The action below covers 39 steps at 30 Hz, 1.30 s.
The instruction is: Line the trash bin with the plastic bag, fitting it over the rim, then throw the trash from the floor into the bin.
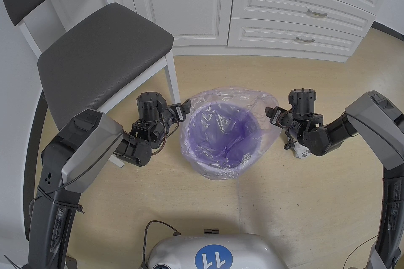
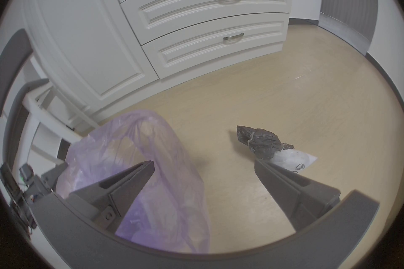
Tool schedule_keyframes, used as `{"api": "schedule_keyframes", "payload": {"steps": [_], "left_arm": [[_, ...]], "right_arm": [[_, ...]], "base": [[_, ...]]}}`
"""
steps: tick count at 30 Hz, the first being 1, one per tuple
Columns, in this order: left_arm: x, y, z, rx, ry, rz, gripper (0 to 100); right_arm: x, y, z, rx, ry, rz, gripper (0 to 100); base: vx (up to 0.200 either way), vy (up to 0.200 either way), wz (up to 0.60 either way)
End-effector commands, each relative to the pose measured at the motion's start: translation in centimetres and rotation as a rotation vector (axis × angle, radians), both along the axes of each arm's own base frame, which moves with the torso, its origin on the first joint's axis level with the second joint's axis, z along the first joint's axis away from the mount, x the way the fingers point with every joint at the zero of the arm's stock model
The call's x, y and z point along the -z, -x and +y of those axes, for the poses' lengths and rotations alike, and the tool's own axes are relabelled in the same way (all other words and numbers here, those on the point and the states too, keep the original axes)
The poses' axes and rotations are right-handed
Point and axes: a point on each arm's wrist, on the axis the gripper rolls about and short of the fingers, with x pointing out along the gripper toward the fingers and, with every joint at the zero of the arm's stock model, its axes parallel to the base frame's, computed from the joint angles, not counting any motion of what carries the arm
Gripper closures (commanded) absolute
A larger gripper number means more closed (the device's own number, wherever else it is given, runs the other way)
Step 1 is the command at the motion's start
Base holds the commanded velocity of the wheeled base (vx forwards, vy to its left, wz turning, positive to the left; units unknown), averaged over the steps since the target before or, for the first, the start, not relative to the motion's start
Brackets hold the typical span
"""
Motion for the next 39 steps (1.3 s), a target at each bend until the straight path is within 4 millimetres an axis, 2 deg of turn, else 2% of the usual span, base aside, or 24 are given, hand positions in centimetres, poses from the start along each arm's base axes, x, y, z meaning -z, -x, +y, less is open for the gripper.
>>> {"api": "schedule_keyframes", "payload": {"steps": [1,10,14,20,26,33,39], "left_arm": [[0.7,-0.4,-0.1,-0.007,0.006,0.000,0],[1.6,-1.7,-0.6,-0.077,0.016,-0.033,0],[1.4,-2.0,-0.7,-0.105,0.010,-0.024,0],[2.4,-2.3,-0.7,-0.120,-0.005,-0.003,0],[2.9,-2.1,-0.4,-0.127,-0.034,0.050,0],[2.3,-2.1,0.1,-0.146,-0.045,0.053,0],[0.0,-0.5,0.0,-0.154,-0.047,0.050,0]], "right_arm": [[1.4,-1.9,-0.4,0.039,-0.059,-0.007,0],[3.4,-3.8,0.0,0.072,-0.157,-0.015,0],[4.4,-4.2,0.1,0.074,-0.164,-0.005,0],[5.8,-4.4,0.4,0.073,-0.154,0.018,0],[6.0,-4.3,0.2,0.074,-0.135,0.042,0],[4.9,-3.7,0.2,0.074,-0.125,0.077,0],[3.2,-2.0,0.4,0.059,-0.096,0.133,0]], "base": [[0.000,0.000,0.00],[0.000,0.000,0.00],[0.000,0.000,0.00],[0.000,0.000,0.00],[0.000,0.000,0.00],[0.000,0.000,0.00],[0.000,0.000,0.00]]}}
